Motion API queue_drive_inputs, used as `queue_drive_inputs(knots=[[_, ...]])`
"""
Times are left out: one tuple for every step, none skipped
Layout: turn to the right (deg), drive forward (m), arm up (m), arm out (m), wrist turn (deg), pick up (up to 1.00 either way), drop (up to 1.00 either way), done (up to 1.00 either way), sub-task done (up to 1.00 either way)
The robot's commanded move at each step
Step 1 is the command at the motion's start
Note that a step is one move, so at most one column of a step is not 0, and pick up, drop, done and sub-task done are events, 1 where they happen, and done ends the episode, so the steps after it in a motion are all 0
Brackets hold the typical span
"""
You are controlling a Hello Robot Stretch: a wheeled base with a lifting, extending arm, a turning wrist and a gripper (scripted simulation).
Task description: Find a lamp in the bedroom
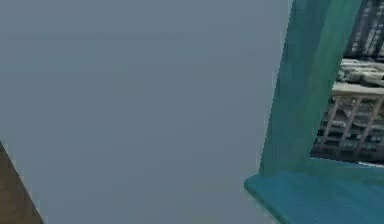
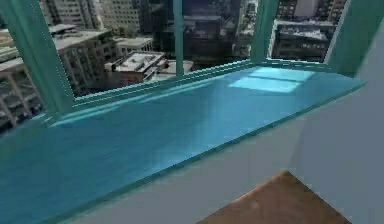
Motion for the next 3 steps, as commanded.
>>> queue_drive_inputs(knots=[[-45.0,0.00,0.00,0.00,0.0,0.00,0.00,0.00,0.00],[-45.0,0.00,0.00,0.00,0.0,0.00,0.00,0.00,0.00],[-45.0,0.00,0.00,0.00,0.0,0.00,0.00,0.00,0.00]])
